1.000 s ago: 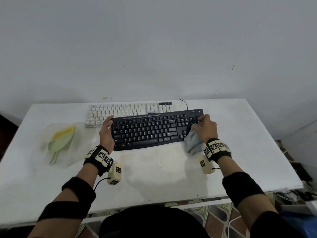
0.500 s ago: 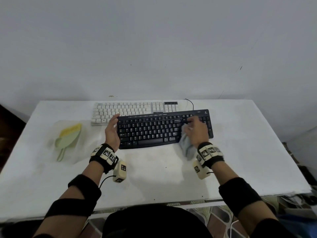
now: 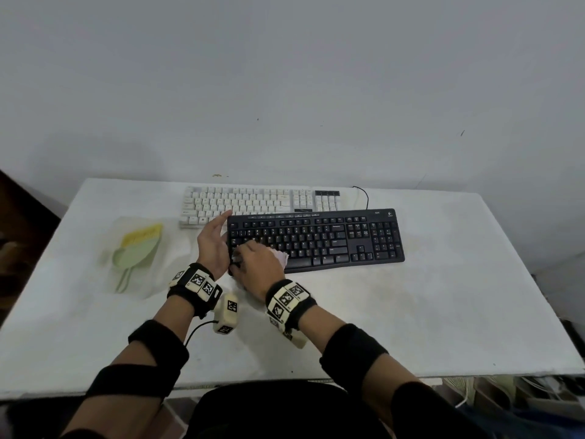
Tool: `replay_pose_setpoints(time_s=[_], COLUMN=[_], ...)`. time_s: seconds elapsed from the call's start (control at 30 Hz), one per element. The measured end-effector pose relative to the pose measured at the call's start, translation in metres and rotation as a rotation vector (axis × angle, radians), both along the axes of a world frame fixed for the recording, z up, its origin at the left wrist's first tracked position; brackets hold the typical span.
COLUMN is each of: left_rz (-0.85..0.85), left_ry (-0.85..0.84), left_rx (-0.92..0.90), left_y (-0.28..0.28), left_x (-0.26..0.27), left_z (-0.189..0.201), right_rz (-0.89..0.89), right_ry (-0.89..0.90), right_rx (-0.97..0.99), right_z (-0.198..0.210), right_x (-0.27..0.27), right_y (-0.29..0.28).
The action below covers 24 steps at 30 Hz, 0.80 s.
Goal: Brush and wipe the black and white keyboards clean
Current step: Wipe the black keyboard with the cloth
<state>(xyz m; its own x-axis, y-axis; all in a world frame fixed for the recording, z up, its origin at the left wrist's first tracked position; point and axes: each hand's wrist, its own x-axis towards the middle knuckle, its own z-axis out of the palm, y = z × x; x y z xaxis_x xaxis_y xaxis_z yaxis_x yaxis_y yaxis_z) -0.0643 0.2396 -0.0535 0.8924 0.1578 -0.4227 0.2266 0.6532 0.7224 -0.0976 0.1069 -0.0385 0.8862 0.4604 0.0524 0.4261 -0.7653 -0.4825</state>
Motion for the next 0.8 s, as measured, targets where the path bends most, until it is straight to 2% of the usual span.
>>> replay_pose_setpoints(time_s=[0.07, 0.1, 0.2, 0.33, 0.4, 0.53, 0.67, 0.8], left_rz=[-0.013, -0.007, 0.013, -0.016, -0.021, -0.003, 0.005, 0.004], left_ry=[-0.001, -0.003, 0.002, 0.021, 0.015, 0.028, 0.018, 0.01], left_rx=[-0.018, -0.023, -0.008, -0.01, -0.015, -0.019, -0.002, 0.041], left_y=[0.003, 0.003, 0.003, 0.001, 0.0, -0.001, -0.004, -0.005], left_x=[0.001, 0.001, 0.0, -0.003, -0.002, -0.001, -0.002, -0.003], left_z=[-0.002, -0.003, -0.001, 0.004, 0.005, 0.006, 0.008, 0.007], right_rz=[0.024, 0.022, 0.065, 0.227, 0.25, 0.22, 0.098, 0.115], right_ry=[-0.105, -0.112, -0.062, -0.055, -0.042, -0.094, -0.126, -0.18], right_rx=[-0.124, -0.122, -0.065, -0.136, -0.173, -0.22, -0.187, -0.167], right_z=[-0.006, -0.008, -0.009, -0.006, -0.004, 0.001, 0.001, 0.002], right_x=[-0.005, -0.007, -0.006, -0.003, 0.0, 0.001, 0.003, 0.002], right_y=[-0.008, -0.012, -0.016, -0.008, -0.011, -0.042, -0.073, -0.054])
